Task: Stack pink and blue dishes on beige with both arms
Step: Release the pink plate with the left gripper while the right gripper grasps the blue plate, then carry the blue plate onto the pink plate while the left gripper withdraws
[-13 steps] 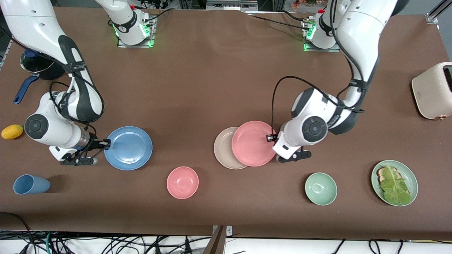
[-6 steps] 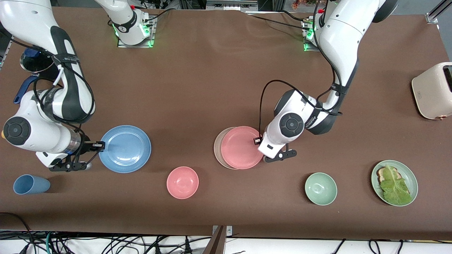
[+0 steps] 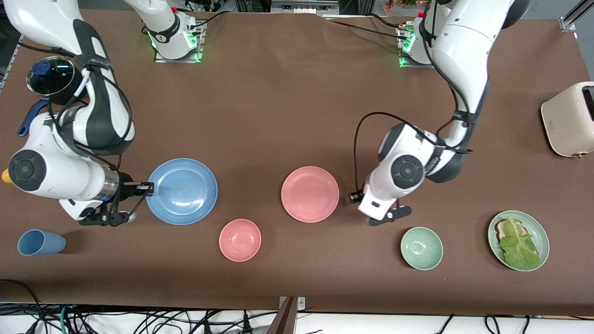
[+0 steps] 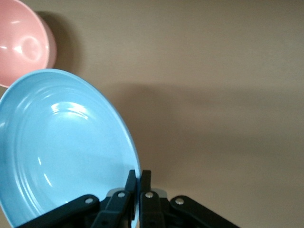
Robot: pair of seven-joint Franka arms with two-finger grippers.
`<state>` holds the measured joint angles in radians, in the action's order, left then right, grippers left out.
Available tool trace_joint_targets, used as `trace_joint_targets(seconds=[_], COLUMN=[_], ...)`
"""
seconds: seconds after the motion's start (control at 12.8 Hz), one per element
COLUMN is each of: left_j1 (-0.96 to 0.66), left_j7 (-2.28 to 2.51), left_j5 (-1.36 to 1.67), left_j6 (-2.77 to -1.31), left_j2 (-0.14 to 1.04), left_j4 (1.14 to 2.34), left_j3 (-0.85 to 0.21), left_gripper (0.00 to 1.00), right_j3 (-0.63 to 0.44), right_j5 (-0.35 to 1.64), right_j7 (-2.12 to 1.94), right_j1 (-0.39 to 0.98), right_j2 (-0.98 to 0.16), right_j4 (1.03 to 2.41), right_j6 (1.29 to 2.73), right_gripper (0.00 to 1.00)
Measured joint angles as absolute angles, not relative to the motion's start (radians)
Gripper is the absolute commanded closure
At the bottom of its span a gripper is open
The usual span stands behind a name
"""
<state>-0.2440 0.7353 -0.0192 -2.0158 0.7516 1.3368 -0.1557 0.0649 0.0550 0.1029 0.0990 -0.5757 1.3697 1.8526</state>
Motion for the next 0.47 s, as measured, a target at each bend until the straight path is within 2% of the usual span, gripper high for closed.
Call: trace_joint_targets(seconds=[0.31, 0.47], left_j1=[-0.095, -0.025], left_j7=[0.572, 0.464], left_j5=[-0.023, -0.024], left_j6=[-1.895, -1.852], left_j2=[0.709, 0.697], left_j4=[1.333, 1.333], left_j3=[-0.155, -0.156], left_gripper=[0.00, 0.00], right_j3=[0.069, 0.070], right_j5=[0.075, 0.075], right_j7=[0.338, 0.481], right_j1=[0.241, 0.330], right_j2=[-0.569, -0.574], right_j4=[1.344, 1.338], right_j6=[1.865, 1.925], right_gripper=[1.00, 1.00])
